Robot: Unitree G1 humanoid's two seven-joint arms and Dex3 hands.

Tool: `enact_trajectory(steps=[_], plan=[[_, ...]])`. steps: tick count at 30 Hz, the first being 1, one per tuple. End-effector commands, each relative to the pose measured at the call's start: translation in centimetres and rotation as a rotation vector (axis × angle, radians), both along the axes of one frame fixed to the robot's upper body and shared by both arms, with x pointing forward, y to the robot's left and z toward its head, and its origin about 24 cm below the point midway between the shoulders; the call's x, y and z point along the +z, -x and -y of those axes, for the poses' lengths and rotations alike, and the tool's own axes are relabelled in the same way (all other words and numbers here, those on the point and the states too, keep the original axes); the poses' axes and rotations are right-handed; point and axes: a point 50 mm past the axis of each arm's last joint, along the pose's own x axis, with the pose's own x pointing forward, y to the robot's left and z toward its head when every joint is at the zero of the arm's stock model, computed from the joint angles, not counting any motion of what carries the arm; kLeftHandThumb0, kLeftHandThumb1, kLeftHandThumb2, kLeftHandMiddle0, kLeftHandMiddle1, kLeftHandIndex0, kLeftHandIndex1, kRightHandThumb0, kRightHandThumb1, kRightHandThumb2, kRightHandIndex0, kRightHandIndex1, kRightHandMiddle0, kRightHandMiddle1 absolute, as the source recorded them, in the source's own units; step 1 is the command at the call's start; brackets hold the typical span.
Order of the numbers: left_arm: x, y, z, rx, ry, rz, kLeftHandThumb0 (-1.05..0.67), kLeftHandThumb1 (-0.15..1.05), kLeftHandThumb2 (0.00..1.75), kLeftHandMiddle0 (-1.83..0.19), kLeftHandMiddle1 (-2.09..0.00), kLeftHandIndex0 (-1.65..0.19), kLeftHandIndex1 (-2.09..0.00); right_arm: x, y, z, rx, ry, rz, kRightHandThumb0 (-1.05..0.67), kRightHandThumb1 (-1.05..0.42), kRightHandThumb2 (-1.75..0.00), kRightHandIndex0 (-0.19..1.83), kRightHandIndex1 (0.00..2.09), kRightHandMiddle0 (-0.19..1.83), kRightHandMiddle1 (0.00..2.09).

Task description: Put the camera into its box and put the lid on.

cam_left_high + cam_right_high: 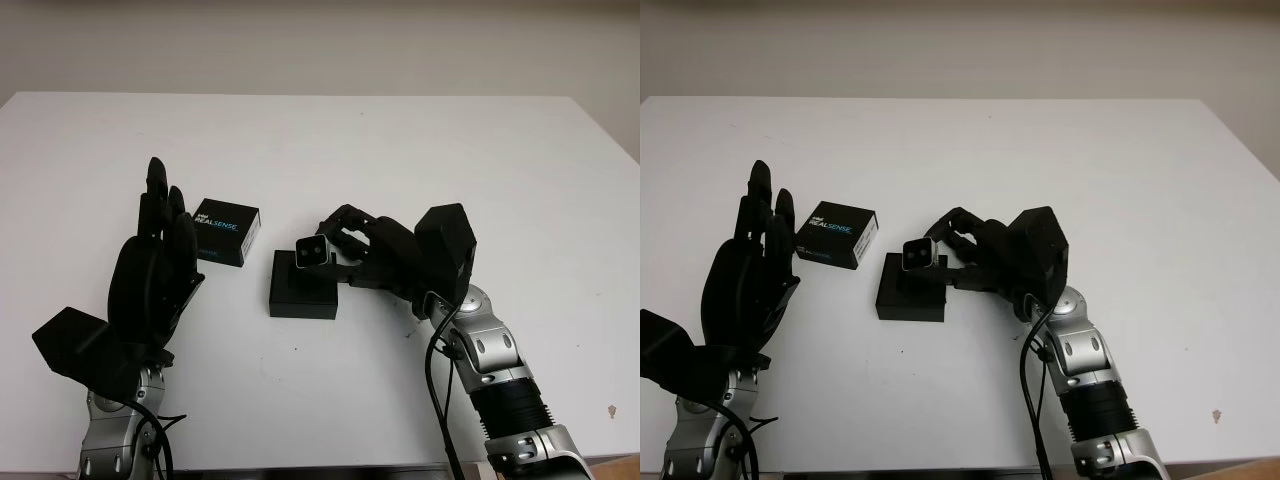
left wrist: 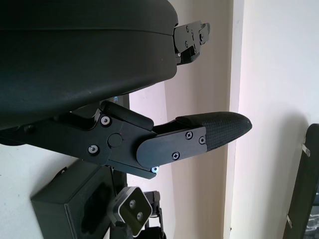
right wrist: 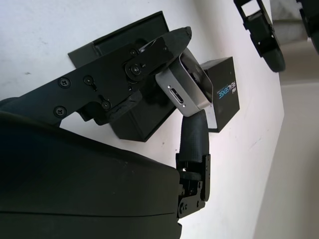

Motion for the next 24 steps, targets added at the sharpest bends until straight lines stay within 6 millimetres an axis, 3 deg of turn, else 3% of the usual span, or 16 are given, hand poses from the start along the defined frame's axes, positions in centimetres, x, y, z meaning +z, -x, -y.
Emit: enact_trajectory(steps=[1, 15, 24], plan=[[0.0, -0.1, 0.2, -0.006, 0.003, 0.001, -0.75, 1.05, 0.62, 0.19, 0.0, 0.19, 0.0, 0.4, 0.0, -0.5, 0.013, 0.0, 0.045, -0.35, -0.91, -0.04, 0.18, 0.07, 0.36, 1.91], [0.0, -0.1, 0.2, -0.01, 0.005, -0.002, -0.75, 1.05, 0.62, 0.19, 0.0, 0.19, 0.0, 0.0, 0.6, -1.3, 0.037, 0.033, 0.145, -0.38, -0.91, -0.05, 0.15, 0.05, 0.37, 1.91], [0.0, 0.0, 0.1, -0.006, 0.005, 0.001, -0.75, 1.05, 0.62, 0.19, 0.0, 0.19, 0.0, -0.3, 1.1, -0.7, -0.041, 0.024, 0.117, -0.35, -0.91, -0.05, 0.17, 0.06, 0.37, 1.94]])
